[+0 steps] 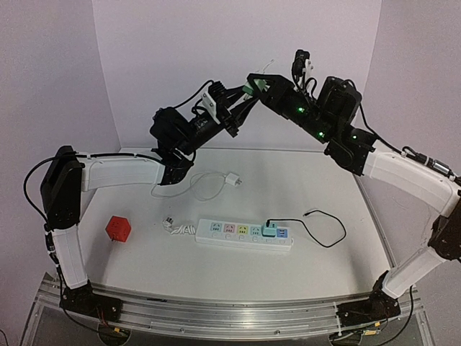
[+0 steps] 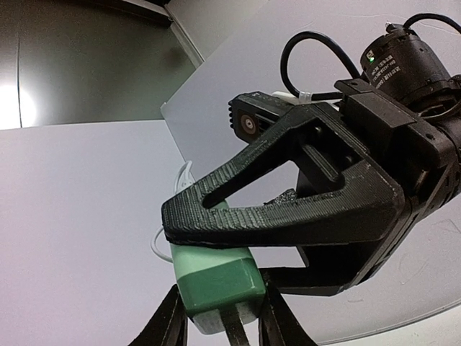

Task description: Insert the plug

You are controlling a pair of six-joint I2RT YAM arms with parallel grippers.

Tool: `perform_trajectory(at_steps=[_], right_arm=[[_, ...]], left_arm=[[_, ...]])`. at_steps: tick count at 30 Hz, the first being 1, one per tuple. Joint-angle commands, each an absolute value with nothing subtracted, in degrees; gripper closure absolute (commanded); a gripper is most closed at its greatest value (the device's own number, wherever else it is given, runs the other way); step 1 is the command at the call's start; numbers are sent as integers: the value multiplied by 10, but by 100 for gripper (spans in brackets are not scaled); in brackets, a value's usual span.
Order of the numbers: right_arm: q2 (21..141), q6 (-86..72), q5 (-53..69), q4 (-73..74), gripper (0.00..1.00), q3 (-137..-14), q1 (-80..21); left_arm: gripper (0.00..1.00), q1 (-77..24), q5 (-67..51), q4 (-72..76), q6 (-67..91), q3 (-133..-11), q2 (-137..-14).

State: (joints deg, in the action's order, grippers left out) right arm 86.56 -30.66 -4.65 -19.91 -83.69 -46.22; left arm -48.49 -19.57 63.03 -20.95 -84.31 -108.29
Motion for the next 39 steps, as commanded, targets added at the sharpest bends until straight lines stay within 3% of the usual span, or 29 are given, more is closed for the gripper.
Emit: perform_trajectory(at_steps=[1, 4, 12, 16, 22, 35, 37, 39], right_arm=[[885, -337, -52, -175, 100, -799, -473], [895, -348, -53, -188, 100, -781, -475], [895, -367, -75, -226, 100, -729, -475], [913, -412, -96, -325, 100, -688, -475], [945, -417, -110, -389, 100, -696, -488], [932, -399, -149, -402, 100, -686, -489], [931, -396, -147, -402, 100, -688, -489], [928, -393, -144, -402, 100, -690, -489]], left_arm=[[92, -488, -192, 669, -225, -879, -1068], [100, -488, -186, 670, -232, -877, -1066], [100, -486, -195, 663, -233, -850, -1047], [100, -485, -181, 659, -220, -848, -1049], [80, -485, -160, 660, -218, -850, -1051], [59, -485, -182, 659, -241, -827, -1040], [64, -485, -184, 656, -241, -823, -1038], [88, -484, -179, 654, -238, -821, -1036]])
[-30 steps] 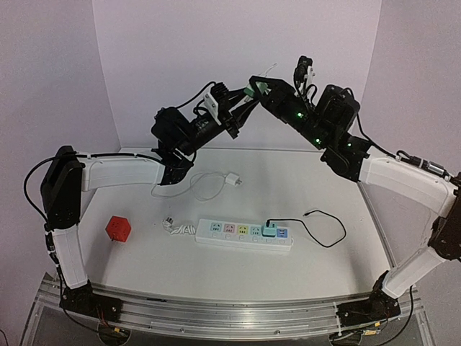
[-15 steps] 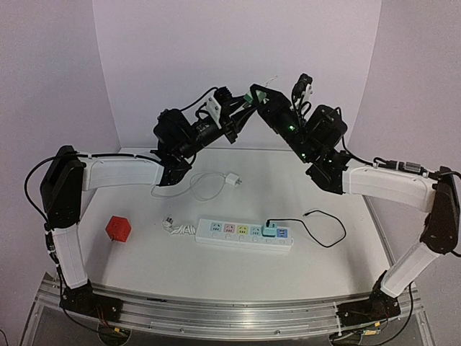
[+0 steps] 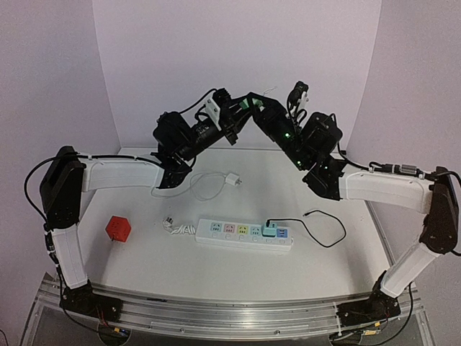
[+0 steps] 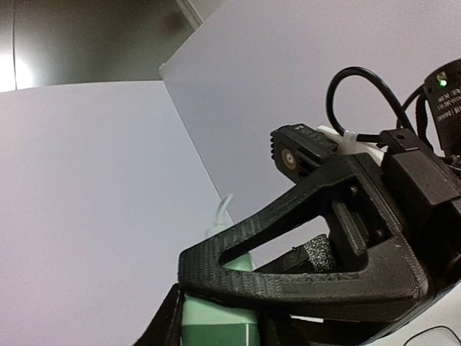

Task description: Insert the plug

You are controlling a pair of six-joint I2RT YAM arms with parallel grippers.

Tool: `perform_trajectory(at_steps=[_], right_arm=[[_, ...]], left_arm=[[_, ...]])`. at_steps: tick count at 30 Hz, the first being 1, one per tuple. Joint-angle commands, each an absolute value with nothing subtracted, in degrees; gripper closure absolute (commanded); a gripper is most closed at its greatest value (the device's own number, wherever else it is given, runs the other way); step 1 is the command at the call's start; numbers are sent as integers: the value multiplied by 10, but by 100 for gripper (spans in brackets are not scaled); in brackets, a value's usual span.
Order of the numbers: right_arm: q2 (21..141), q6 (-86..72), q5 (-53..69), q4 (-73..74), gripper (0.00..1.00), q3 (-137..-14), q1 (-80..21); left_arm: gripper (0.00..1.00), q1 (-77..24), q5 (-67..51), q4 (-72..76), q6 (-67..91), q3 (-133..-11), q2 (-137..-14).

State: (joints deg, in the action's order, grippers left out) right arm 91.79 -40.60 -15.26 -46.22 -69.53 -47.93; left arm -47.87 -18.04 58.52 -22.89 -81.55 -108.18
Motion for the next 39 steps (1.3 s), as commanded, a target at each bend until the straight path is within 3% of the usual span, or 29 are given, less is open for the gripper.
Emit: perform_trajectory(at_steps=[1, 2, 7, 8, 9, 11, 14, 18, 22, 27, 39], right_arm=[[927, -390, -142, -402, 100, -690, -489], [926, -390, -140, -402, 100, -691, -489], [920, -381, -128, -373, 100, -689, -489], [915, -373, -120, -354, 94, -692, -488], [907, -363, -109, -325, 83, -696, -487], [885, -335, -79, -241, 46, -721, -479], [853, -293, 21, -40, 24, -784, -452], [847, -264, 214, 174, 20, -890, -399], [856, -225, 276, 325, 20, -967, -392], [844, -212, 254, 356, 20, -982, -390], [889, -199, 332, 369, 17, -1058, -390]], left_arm=[[95, -483, -178, 653, -238, -821, -1036], [100, -483, -179, 652, -237, -822, -1036], [100, -481, -193, 651, -235, -816, -1031], [100, -479, -198, 649, -235, -813, -1028], [100, -477, -206, 648, -235, -806, -1025], [100, -466, -227, 646, -232, -791, -1015], [100, -451, -280, 643, -230, -764, -1002], [100, -432, -379, 638, -257, -734, -986], [100, -429, -446, 635, -306, -709, -977], [100, -429, -490, 637, -319, -696, -970], [100, -432, -503, 620, -305, -696, -966]])
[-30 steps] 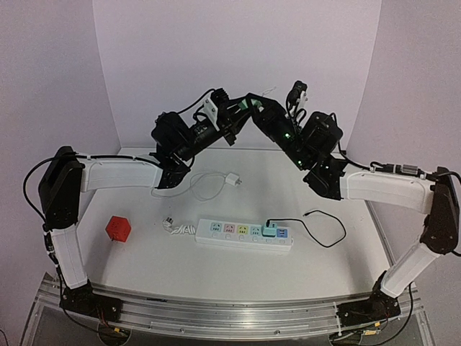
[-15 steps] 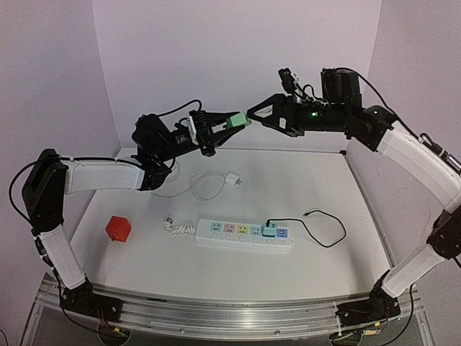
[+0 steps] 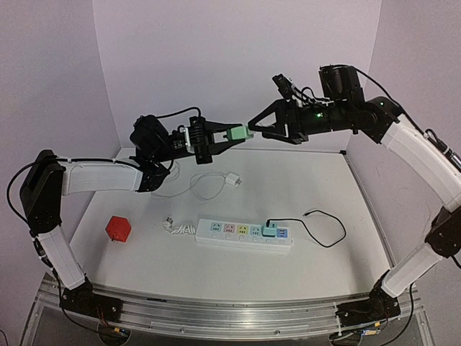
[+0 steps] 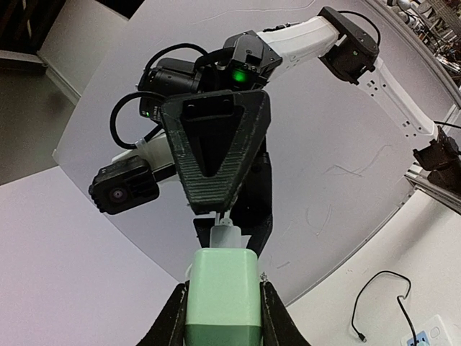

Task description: Insert the plug

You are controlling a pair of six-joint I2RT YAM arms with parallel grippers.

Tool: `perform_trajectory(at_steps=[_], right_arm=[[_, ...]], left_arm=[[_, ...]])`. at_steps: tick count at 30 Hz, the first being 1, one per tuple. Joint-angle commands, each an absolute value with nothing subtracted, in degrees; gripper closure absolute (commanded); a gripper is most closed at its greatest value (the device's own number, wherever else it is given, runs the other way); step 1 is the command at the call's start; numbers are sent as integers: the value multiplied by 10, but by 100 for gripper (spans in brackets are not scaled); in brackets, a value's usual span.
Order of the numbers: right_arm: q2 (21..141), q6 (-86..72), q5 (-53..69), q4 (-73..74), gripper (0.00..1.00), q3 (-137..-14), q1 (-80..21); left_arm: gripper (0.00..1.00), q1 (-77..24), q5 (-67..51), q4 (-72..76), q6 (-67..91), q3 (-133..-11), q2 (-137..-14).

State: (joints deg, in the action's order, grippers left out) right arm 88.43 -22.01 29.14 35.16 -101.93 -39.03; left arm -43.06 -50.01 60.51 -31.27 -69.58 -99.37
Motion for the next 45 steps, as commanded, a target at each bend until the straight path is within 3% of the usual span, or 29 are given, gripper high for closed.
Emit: perform_trajectory(at_steps=[1, 9, 15, 22, 33, 41, 45], right_arm=[[881, -188, 321, 391, 16, -1063, -390], [811, -102, 172, 658, 9, -1128, -381], [843, -103, 145, 658, 5, -1193, -382], [965, -88, 239, 614, 3, -1275, -390], [1012, -112, 340, 544, 16, -1269, -402], [998, -143, 321, 538, 13, -1216, -420], [995, -155, 305, 529, 30, -1197, -426]], left_arm=[[100, -431, -496, 617, -305, -697, -966], [100, -431, -505, 606, -328, -691, -960], [100, -432, -522, 611, -326, -699, -971], [100, -438, -521, 603, -327, -702, -970], [100, -439, -516, 602, -330, -701, -973], [100, -440, -501, 602, -337, -703, -974], [100, -440, -500, 601, -339, -703, -974]])
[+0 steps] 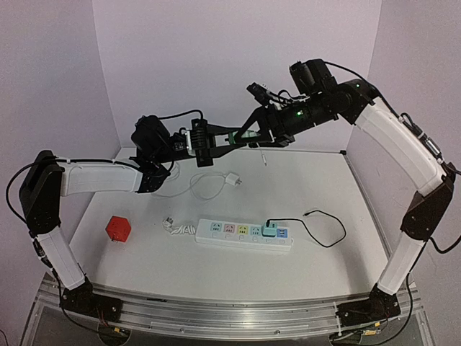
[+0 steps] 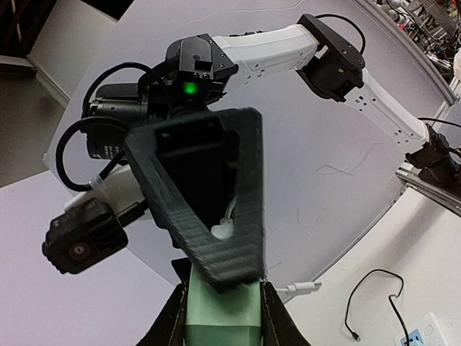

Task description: Insert the plug

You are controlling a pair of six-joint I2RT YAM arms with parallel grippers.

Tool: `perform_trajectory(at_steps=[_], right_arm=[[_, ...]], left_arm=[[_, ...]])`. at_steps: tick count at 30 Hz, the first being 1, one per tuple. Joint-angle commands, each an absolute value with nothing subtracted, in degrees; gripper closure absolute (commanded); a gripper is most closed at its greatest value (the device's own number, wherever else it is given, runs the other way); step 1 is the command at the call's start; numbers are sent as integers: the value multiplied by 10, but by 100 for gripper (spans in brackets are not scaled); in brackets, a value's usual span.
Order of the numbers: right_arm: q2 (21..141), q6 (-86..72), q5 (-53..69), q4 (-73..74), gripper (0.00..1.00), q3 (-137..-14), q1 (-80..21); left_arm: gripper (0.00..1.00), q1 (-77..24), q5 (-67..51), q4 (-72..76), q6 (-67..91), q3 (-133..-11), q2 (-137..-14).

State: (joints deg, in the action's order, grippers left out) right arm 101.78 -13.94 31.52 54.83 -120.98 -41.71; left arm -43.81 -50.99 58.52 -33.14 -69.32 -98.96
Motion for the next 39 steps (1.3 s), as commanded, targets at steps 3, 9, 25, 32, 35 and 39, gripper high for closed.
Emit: perform_trajectory(at_steps=[3, 9, 25, 32, 35, 39], right_arm=[[988, -163, 303, 512, 44, -1192, -428], [959, -177, 292, 479, 37, -1173, -428], [958, -203, 291, 458, 41, -1153, -428], [970, -212, 303, 450, 57, -1153, -428], [971, -213, 303, 449, 56, -1150, -429], [975, -216, 305, 447, 59, -1151, -430]], left_arm=[[100, -439, -500, 600, -340, -703, -973], [100, -440, -500, 597, -342, -697, -970], [100, -442, -498, 597, -348, -700, -971], [100, -442, -495, 594, -355, -697, -970], [100, -442, -494, 596, -354, -698, -971], [100, -442, -494, 595, -354, -698, -973]])
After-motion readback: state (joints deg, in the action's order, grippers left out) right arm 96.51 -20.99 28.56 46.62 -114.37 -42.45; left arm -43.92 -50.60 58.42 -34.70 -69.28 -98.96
